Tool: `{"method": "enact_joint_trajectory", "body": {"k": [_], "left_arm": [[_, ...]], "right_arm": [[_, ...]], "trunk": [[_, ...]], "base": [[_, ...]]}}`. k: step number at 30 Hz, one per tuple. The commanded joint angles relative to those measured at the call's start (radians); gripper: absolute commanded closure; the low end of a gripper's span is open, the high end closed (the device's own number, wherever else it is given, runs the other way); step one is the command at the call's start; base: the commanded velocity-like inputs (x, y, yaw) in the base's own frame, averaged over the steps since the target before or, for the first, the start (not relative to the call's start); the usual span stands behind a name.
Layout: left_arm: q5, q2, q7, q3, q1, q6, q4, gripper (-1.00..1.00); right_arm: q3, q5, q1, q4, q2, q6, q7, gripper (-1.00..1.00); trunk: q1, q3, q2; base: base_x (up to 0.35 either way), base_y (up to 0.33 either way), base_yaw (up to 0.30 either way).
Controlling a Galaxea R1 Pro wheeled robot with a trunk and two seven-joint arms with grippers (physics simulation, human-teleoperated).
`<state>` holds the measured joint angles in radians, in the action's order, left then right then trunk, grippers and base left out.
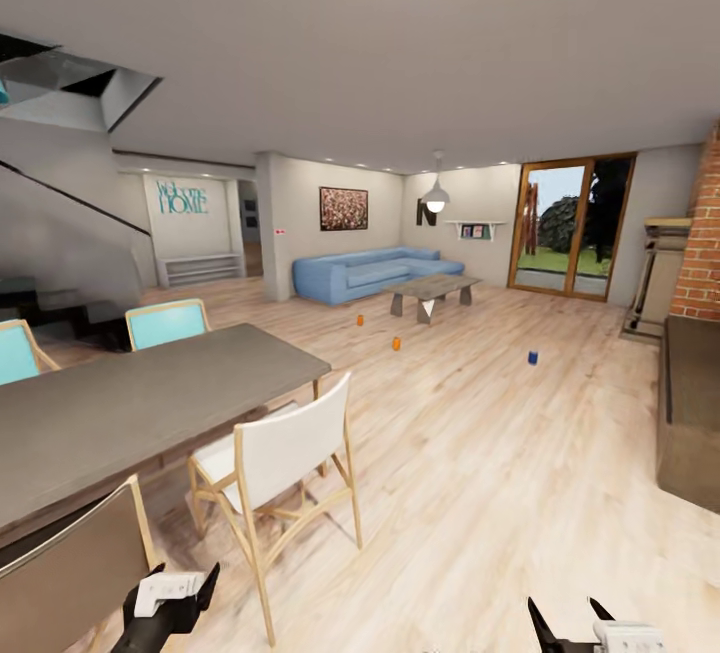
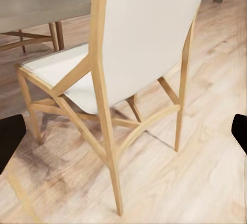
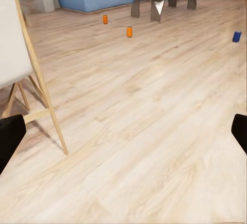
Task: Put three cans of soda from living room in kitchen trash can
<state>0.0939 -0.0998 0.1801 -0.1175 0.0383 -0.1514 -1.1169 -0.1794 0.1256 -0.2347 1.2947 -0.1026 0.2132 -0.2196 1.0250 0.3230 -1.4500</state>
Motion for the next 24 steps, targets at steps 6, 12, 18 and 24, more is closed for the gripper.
{"method": "enact_joint_trajectory", "body": {"k": [6, 12, 18, 24], "left_arm": [[0.000, 0.000, 0.000, 0.000, -0.001, -0.003, 0.000, -1.00], [0.000, 0.000, 0.000, 0.001, 0.000, -0.005, -0.001, -1.00], [0.000, 0.000, -0.001, 0.002, 0.000, -0.005, -0.001, -1.00], [-0.001, 0.000, -0.001, 0.003, 0.000, -0.005, -0.001, -1.00]], "right_arm": [[0.000, 0.000, 0.000, 0.000, 0.000, 0.000, -0.001, -1.00], [0.000, 0.000, 0.000, 0.000, 0.000, 0.000, -0.001, -1.00], [0.000, 0.000, 0.000, 0.000, 0.000, 0.000, -0.001, -1.00], [0.000, 0.000, 0.000, 0.000, 0.000, 0.000, -0.001, -1.00]], "trunk": [[0.000, 0.002, 0.000], [0.000, 0.004, 0.000], [0.000, 0.006, 0.000], [0.000, 0.008, 0.000]], "base": [[0.019, -0.004, -0.227], [0.135, -0.042, -0.229], [0.213, -0.146, -0.230], [0.235, -0.182, -0.230]]}}
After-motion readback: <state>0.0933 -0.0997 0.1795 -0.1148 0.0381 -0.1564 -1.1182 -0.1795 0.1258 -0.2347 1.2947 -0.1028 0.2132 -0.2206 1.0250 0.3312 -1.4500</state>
